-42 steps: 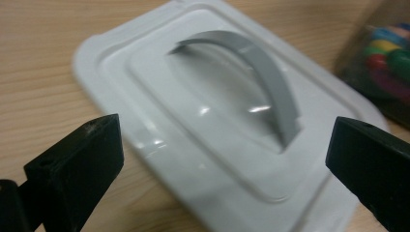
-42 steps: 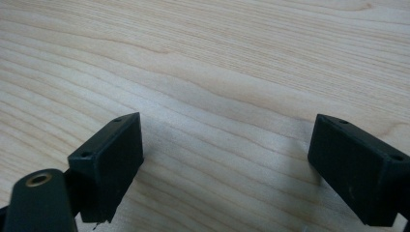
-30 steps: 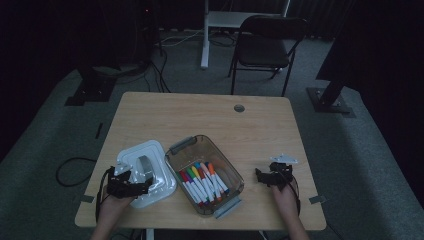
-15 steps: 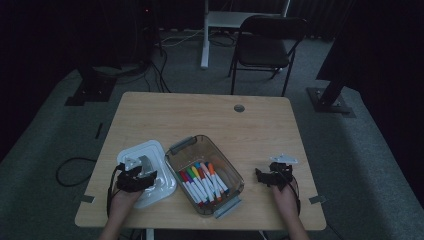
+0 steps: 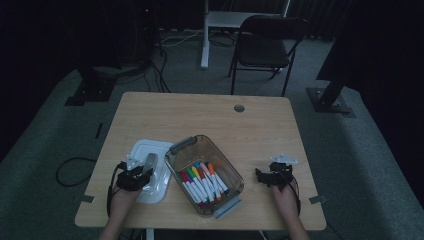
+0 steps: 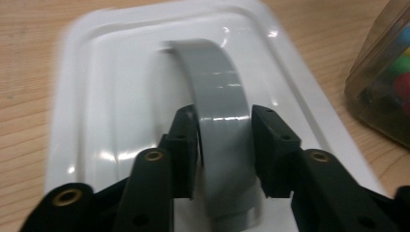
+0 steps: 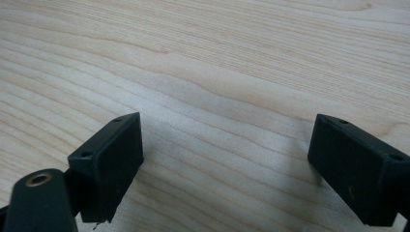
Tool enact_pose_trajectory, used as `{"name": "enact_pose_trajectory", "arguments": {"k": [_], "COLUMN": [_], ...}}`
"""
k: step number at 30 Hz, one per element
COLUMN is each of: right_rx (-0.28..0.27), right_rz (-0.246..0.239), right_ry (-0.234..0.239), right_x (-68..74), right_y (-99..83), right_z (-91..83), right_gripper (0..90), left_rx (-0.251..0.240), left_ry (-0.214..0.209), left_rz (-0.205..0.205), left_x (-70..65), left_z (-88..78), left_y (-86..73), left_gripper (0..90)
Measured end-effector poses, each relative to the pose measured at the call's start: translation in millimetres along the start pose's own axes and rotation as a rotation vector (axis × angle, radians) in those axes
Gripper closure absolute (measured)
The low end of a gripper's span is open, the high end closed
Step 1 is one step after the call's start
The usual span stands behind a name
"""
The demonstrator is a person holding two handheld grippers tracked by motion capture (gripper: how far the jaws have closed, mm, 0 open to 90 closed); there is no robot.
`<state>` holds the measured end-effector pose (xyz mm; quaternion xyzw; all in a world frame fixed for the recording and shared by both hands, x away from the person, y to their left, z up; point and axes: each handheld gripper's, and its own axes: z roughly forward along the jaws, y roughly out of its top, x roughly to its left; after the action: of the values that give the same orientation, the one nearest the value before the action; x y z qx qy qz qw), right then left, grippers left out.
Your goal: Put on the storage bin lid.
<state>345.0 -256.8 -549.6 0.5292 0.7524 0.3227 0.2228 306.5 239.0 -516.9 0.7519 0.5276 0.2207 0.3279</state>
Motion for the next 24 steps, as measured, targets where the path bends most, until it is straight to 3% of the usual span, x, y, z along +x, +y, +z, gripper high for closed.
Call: {"name": "enact_pose_trajectory", "arguments": {"k": [4, 9, 13, 17, 18, 21, 22, 24], "right_rx": [0.0, 0.0, 0.0, 0.0, 0.0, 0.0, 0.0, 0.0], "right_rz": [0.0, 0.0, 0.0, 0.002, 0.002, 0.001, 0.001, 0.0], "right_ry": [0.0, 0.0, 0.0, 0.001, 0.002, 0.001, 0.001, 0.0], "right_x": [0.0, 0.0, 0.0, -0.1, -0.2, -0.1, -0.1, 0.0], "right_y": [0.0, 0.0, 0.0, 0.0, 0.0, 0.1, 0.0, 0.0], "right_z": [0.0, 0.0, 0.0, 0.0, 0.0, 0.0, 0.0, 0.0], "right_gripper": [12.0, 12.0, 11.9, 11.9, 11.9, 11.9, 12.0, 12.0], "left_rx": [-0.013, -0.007, 0.019, 0.026, 0.023, 0.02, 0.024, 0.023], "left_ry": [0.018, -0.002, 0.002, 0.016, 0.015, 0.018, 0.021, 0.016], "left_rz": [0.0, -0.033, -0.038, -0.022, -0.025, -0.012, 0.01, 0.003], "left_x": [3.6, 12.3, 15.9, 15.1, 15.0, 15.4, 14.8, 15.0], "left_z": [-6.3, -9.1, -3.4, 0.1, -0.2, -0.6, -0.3, -0.1], "left_y": [-4.6, -10.3, -13.0, -15.7, -15.4, -14.8, -14.4, -14.1], "left_gripper": [67.2, 66.8, 54.8, 59.1, 64.5, 66.6, 67.5, 67.8]}}
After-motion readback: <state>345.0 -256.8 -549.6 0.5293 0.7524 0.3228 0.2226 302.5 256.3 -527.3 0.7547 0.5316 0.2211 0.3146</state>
